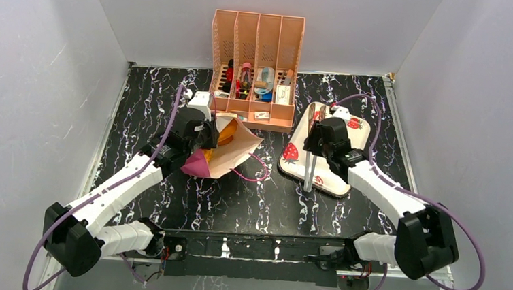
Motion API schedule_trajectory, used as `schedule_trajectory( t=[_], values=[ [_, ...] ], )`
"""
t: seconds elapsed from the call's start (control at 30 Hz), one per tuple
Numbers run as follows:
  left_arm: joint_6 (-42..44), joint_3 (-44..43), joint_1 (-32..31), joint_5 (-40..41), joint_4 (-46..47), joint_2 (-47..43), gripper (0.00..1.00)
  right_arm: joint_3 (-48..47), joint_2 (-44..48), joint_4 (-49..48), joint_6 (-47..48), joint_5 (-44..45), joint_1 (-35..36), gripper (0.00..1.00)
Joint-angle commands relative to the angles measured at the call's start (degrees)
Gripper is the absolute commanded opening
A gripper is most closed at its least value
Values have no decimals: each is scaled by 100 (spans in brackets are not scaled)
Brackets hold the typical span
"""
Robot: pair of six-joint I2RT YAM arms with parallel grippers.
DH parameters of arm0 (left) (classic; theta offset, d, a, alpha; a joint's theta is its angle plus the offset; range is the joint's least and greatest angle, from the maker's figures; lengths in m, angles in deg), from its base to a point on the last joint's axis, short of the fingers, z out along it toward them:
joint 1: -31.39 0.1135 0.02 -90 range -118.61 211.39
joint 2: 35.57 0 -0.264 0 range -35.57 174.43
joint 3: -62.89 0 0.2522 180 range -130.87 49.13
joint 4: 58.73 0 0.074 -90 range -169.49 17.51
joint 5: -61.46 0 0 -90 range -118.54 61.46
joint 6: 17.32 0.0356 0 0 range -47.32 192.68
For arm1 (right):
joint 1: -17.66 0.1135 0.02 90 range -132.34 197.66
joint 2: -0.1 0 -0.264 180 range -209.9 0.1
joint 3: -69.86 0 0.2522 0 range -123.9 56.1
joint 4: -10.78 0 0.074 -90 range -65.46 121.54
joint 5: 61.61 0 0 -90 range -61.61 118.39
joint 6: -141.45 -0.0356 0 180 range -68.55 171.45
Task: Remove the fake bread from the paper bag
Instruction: Pick up the clamp from the container, then place the clamp at the center of the board.
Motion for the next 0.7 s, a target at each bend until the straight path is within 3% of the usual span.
schedule_trajectory(
  t=[0.0, 0.67],
  values=[
    [11, 11, -127, 413, -250, -82, 0, -5, 561, -243, -135, -287, 88, 41],
    [-167, -4, -1232, 1587, 122, 572, 0, -1004, 2114, 823, -725, -1646, 1172, 43]
  ],
)
